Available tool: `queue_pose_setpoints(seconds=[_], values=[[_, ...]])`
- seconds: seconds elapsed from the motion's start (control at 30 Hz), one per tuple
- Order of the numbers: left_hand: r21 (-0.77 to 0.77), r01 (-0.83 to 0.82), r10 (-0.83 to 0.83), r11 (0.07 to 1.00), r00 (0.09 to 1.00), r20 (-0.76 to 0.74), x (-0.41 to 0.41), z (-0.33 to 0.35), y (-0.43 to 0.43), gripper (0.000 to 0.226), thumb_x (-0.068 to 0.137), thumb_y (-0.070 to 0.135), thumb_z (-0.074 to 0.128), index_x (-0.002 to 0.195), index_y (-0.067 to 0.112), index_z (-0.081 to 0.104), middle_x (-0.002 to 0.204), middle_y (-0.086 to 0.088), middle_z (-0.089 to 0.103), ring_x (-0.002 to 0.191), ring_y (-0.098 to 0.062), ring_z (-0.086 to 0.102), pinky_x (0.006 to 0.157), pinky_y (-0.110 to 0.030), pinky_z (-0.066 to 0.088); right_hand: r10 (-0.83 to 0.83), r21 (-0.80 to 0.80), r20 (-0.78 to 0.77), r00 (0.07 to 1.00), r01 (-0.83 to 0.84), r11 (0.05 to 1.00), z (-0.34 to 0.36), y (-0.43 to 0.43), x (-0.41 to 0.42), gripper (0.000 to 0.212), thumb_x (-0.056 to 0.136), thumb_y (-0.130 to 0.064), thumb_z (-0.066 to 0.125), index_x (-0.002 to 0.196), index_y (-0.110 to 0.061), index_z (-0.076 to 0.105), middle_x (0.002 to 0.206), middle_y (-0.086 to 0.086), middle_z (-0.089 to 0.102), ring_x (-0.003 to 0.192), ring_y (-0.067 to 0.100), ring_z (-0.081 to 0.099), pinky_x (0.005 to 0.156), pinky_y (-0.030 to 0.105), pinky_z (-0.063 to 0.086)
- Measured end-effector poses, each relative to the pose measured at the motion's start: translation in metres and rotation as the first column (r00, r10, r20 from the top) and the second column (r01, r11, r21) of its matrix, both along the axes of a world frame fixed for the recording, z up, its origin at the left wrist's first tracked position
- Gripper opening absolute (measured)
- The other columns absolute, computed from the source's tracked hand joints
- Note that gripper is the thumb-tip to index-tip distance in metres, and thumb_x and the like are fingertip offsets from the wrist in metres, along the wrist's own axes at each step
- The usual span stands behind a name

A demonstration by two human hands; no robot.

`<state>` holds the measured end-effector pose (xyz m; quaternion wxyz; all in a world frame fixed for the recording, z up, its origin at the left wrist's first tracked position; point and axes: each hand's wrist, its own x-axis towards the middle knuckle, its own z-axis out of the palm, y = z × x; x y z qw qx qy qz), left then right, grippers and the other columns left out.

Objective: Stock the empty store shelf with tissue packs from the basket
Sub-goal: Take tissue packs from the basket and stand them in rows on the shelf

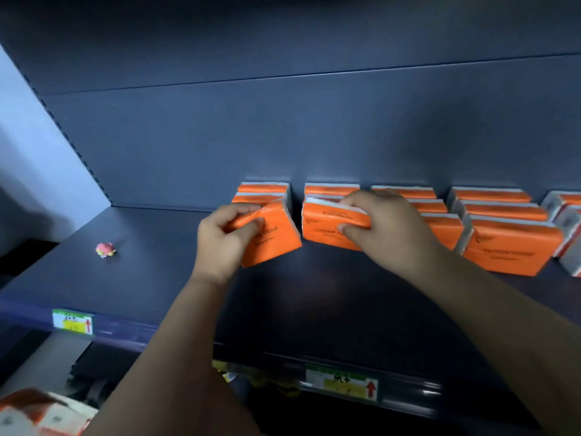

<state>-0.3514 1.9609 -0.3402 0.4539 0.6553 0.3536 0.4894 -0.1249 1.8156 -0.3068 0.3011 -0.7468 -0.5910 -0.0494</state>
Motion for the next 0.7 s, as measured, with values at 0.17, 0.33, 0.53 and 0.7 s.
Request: queue_pose_setpoints(seconds=[0.17,0.33,0.53,0.7], values=[[0.009,0.012,-0.012,1.000,1.000,-0.011,-0.007,-0.003,0.011,0.020,0.086,-0.002,0.077,0.096,0.016,0.079,0.102,-0.003,0.076,0.089,-0.006,0.068,0.079,-0.016,0.050,0.015,-0.020,0.239,0.971,-0.010,1.000,-0.017,0.013,0.007,0.042,0.082,-0.036,0.080,0.120,-0.020,0.073,0.117,0.000,0.069,0.113,0.029,0.054,0.097,0.046,0.049],[0.106,0.004,0.006,0.994,0.995,-0.097,-0.009,-0.014,0.020,0.023,0.079,0.014,0.082,0.093,0.032,0.081,0.101,0.010,0.075,0.104,-0.013,0.069,0.094,-0.029,0.050,-0.049,-0.012,0.442,0.896,0.060,0.998,-0.029,0.024,0.007,0.038,0.089,-0.039,0.070,0.120,-0.017,0.071,0.124,0.002,0.063,0.121,0.030,0.051,0.098,0.046,0.046],[0.336,-0.053,0.160,0.940,0.940,-0.300,-0.013,-0.025,0.027,0.035,0.087,0.017,0.082,0.111,0.041,0.075,0.109,0.018,0.059,0.118,-0.016,0.048,0.105,-0.017,0.035,-0.139,0.049,0.509,0.850,0.133,0.990,-0.035,0.029,-0.001,0.036,0.091,-0.033,0.070,0.120,-0.013,0.071,0.129,0.010,0.061,0.125,0.035,0.051,0.096,0.049,0.046],[0.405,-0.062,0.217,0.912,0.911,-0.351,-0.012,-0.031,0.035,0.048,0.082,-0.005,0.072,0.119,0.025,0.075,0.117,0.005,0.060,0.111,-0.027,0.056,0.103,-0.043,0.049,-0.194,0.072,0.497,0.846,0.183,0.981,-0.037,0.028,-0.008,0.038,0.090,-0.032,0.070,0.123,-0.014,0.067,0.131,0.011,0.059,0.127,0.036,0.049,0.096,0.049,0.044]])
